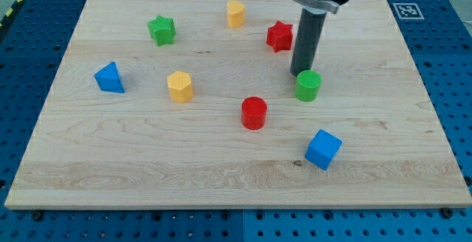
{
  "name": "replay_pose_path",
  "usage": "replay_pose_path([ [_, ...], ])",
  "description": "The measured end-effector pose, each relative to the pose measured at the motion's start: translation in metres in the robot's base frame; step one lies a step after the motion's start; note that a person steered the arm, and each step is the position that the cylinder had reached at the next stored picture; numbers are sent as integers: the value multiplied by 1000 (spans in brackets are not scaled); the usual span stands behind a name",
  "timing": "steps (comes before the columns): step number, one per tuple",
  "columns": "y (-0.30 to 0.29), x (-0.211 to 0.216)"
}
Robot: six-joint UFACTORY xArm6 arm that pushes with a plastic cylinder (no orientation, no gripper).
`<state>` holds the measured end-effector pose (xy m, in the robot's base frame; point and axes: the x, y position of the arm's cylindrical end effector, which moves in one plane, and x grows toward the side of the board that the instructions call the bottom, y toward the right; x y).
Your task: Move the green circle closer to the blue cube
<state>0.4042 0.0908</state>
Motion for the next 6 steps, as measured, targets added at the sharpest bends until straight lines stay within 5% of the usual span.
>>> replay_pose_path([
  [1,-26,-2],
  [3,27,74],
  [6,28,45],
])
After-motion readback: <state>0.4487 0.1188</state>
